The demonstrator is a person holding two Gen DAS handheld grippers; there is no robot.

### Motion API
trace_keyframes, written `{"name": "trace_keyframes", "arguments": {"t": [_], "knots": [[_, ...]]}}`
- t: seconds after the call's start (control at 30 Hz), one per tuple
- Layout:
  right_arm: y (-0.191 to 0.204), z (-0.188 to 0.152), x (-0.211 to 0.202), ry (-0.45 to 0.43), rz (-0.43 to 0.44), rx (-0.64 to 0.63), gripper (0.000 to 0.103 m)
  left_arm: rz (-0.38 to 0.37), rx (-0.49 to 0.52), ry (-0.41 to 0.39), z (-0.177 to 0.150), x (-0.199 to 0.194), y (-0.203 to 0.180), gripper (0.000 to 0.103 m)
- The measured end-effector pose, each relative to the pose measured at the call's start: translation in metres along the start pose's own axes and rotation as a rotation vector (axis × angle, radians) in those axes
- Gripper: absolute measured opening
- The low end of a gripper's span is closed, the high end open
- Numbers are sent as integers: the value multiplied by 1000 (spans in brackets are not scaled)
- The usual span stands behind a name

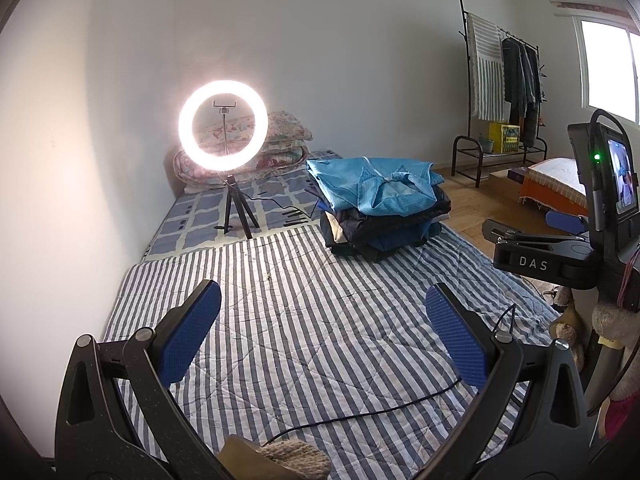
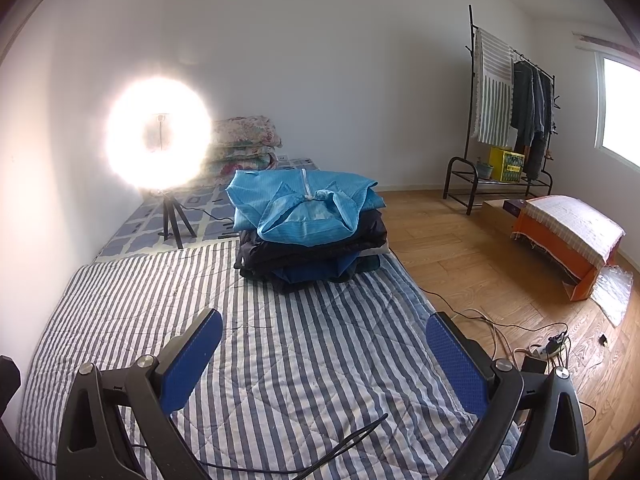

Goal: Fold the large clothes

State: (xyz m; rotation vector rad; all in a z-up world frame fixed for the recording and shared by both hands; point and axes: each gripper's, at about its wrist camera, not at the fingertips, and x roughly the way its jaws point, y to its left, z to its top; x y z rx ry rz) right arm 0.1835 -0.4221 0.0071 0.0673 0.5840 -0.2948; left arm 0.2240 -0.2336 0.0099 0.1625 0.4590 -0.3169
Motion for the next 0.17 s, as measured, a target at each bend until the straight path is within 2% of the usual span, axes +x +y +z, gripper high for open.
{"name": "trace_keyframes", "arguments": {"t": [0.17], "knots": [[0, 0, 0, 1, 1, 0, 103, 24, 12, -41, 1, -6, -1, 103]]}}
